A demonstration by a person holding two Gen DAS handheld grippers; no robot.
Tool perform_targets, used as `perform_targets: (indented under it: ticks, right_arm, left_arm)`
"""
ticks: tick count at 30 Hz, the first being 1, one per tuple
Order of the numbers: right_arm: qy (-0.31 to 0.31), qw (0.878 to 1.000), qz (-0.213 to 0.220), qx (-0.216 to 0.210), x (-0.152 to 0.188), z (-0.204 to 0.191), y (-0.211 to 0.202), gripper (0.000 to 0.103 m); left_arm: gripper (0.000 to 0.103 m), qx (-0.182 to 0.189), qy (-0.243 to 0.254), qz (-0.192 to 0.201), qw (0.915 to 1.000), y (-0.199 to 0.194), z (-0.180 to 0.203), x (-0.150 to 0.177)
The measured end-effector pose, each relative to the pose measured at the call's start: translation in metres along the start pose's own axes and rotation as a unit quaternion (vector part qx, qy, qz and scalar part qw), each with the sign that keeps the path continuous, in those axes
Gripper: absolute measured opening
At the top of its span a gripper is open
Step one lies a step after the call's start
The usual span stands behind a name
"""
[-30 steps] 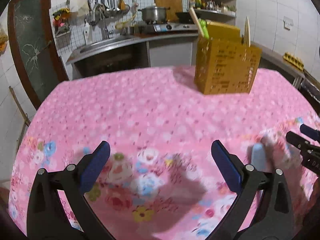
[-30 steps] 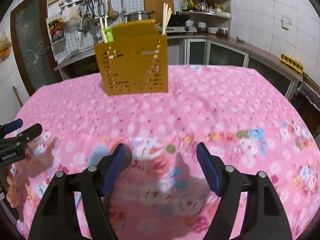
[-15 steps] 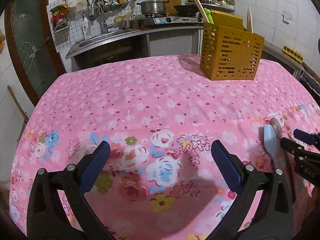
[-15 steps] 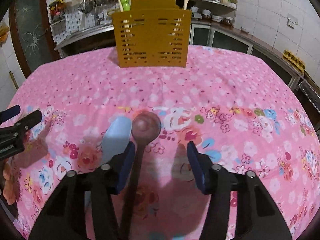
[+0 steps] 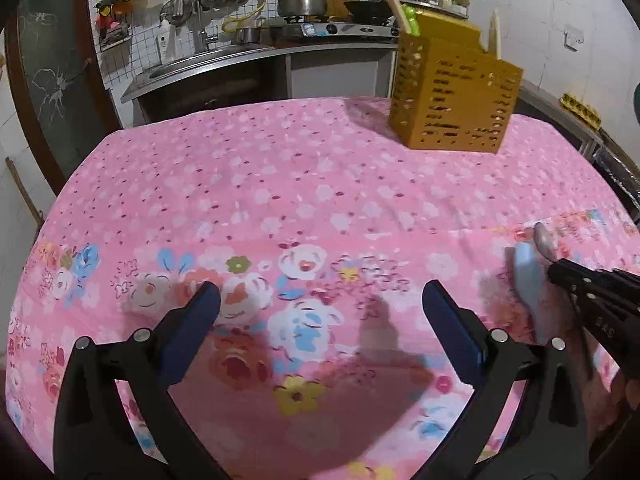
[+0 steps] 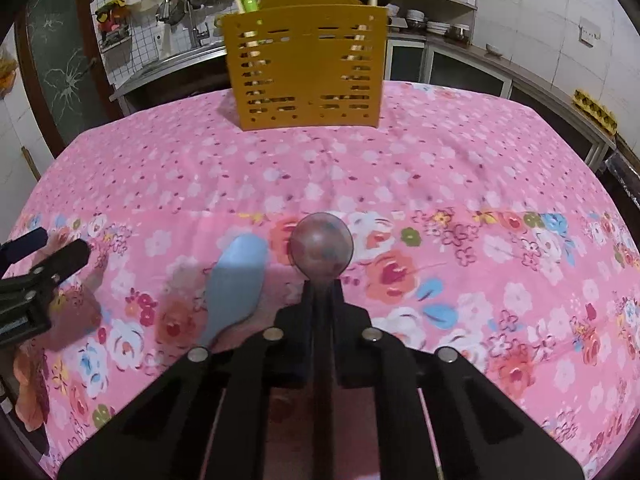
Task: Organize utensils
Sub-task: 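Close the right tool on the dark metal spoon while the left tool grasps the blue spoon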
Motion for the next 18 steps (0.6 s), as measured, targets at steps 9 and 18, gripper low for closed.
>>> perform_targets:
  ticks: [9, 18]
  right_arm:
    - [0.024, 0.999, -0.007, 0.028, -0.010, 0.068, -0.001, 0.008]
    - [0.024, 0.999, -0.007, 0.019, -0.008, 0.092, 0.000, 0.008]
  left_arm:
    - [0.097, 0.063, 0.022, -0.023, 0.9975, -0.013, 0.086, 0.007]
    - [0.065, 0.051, 0.038, -0.095, 0.9935, 0.008, 0.141, 0.029]
Point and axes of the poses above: each gripper's, at about its wrist camera, not at the fingertips, and y roughly the way its jaws point, z to its right, x to its underside, the point moved 10 cm from there along y, roughly the way its jaws point, and after that the axes turned 4 degrees about y, right-handed, at the moved point
